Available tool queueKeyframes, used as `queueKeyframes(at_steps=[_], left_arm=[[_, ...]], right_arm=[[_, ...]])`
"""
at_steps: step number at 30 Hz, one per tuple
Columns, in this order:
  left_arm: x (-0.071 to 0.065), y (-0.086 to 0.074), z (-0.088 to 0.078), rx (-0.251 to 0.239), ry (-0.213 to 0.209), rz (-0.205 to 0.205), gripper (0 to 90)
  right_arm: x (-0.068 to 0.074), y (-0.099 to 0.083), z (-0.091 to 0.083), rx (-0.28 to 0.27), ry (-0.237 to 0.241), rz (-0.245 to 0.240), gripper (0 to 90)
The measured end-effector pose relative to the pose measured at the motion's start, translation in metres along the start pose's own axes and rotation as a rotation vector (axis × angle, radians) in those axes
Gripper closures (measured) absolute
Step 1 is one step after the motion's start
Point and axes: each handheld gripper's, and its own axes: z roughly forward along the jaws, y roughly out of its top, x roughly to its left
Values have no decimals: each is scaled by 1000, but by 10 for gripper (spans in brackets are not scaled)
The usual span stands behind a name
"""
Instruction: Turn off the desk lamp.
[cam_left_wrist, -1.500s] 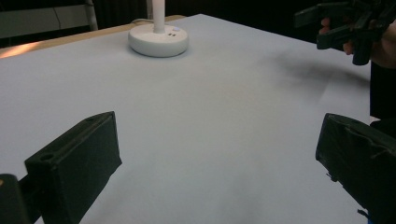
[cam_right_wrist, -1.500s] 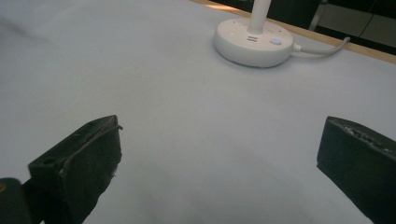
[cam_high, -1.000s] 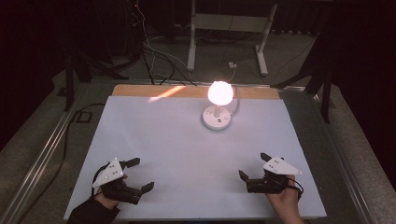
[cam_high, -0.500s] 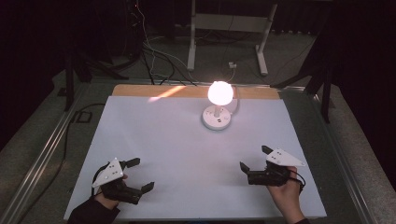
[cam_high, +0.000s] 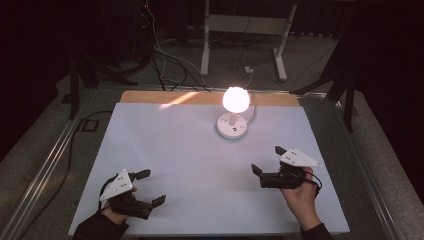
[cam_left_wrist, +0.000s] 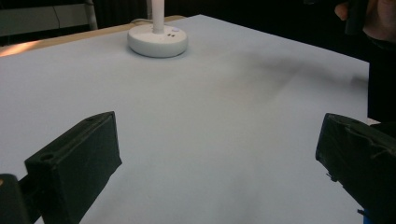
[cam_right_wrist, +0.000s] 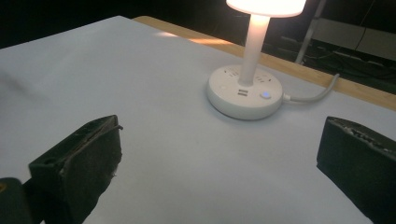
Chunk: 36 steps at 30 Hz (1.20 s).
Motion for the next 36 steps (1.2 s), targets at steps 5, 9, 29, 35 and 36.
queueKeyframes(at_steps=[5,9,29,35,36], left_arm=[[0,0,0,0,-1,1,5],[-1,0,1,9,-3,8,5],[-1,1,0,2,-9,6,5],[-2,1,0,-4,-10,10,5],[-2,1,0,-3,-9,11,5]], right_arm=[[2,9,7,1,13,-5,8],[4,13,15,2,16,-12,8],[14,43,55,-1,83,-24,0],[14,50,72,8,85,-21,0],[14,50,72,8,85,-21,0]])
